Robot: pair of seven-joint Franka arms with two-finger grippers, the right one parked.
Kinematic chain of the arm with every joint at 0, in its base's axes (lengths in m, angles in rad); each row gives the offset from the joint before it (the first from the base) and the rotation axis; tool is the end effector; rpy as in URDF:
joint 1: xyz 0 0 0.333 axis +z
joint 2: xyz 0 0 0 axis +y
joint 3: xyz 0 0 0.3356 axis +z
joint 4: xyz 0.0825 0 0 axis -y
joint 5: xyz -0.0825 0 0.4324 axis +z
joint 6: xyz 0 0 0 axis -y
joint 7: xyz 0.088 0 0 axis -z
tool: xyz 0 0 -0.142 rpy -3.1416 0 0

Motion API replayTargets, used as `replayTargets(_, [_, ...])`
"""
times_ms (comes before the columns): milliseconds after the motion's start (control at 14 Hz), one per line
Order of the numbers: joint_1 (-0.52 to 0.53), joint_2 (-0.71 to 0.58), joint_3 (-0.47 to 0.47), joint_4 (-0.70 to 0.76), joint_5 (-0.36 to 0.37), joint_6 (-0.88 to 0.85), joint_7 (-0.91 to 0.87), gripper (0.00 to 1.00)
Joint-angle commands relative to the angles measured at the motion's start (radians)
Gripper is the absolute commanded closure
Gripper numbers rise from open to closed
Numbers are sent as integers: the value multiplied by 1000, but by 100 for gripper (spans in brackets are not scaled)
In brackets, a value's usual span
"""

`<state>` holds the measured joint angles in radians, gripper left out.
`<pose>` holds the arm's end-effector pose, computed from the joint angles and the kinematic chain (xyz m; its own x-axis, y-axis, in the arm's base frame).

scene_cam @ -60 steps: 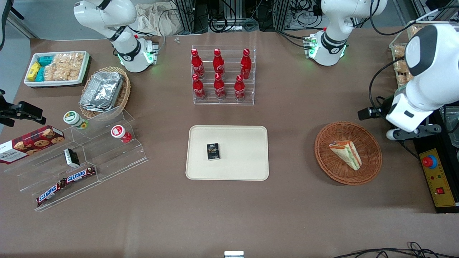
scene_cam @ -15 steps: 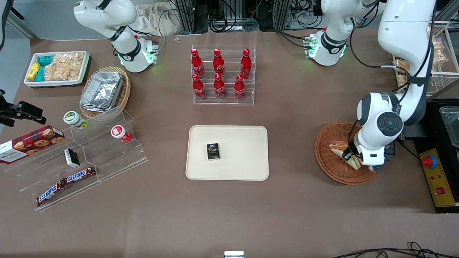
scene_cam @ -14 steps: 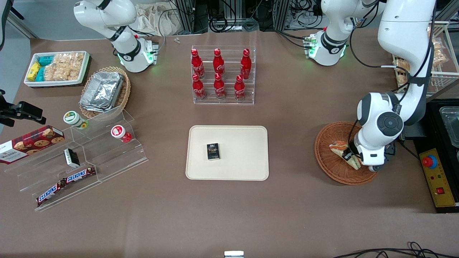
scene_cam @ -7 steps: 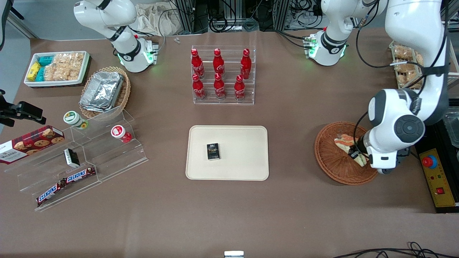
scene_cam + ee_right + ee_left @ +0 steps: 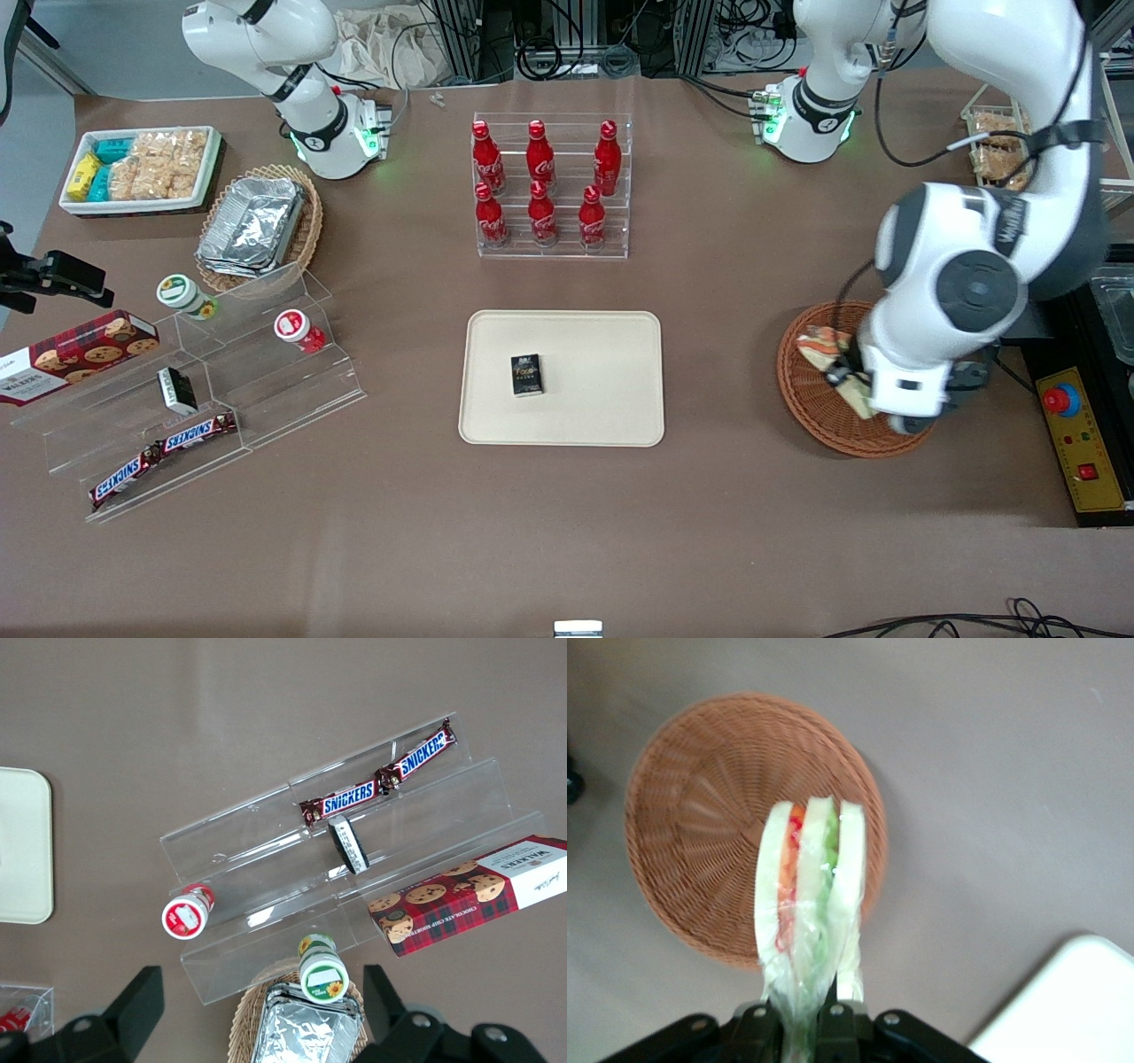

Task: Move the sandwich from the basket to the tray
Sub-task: 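Lift the sandwich and carry it with the left gripper to the cream tray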

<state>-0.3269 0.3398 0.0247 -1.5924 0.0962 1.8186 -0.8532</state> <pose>0.6662 -0.1976 0.3958 0.8672 0.4980 -0.0014 0.4921 -0.8574 -0.1507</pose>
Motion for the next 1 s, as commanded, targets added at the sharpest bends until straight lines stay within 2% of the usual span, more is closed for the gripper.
replayTargets(0, [-119, 45, 12, 61, -12, -36, 11, 98])
replayTargets(214, [-214, 198, 1, 155, -15, 10, 9, 98])
replayTargets(429, [-224, 323, -57, 245, -54, 102, 14, 98])
replayTargets(571, [-227, 355, -74, 244, -64, 187, 51, 99])
replayTargets(714, [-224, 381, -75, 246, -81, 215, 168, 99])
replayTargets(929, [-219, 396, -75, 239, -142, 260, 233, 97])
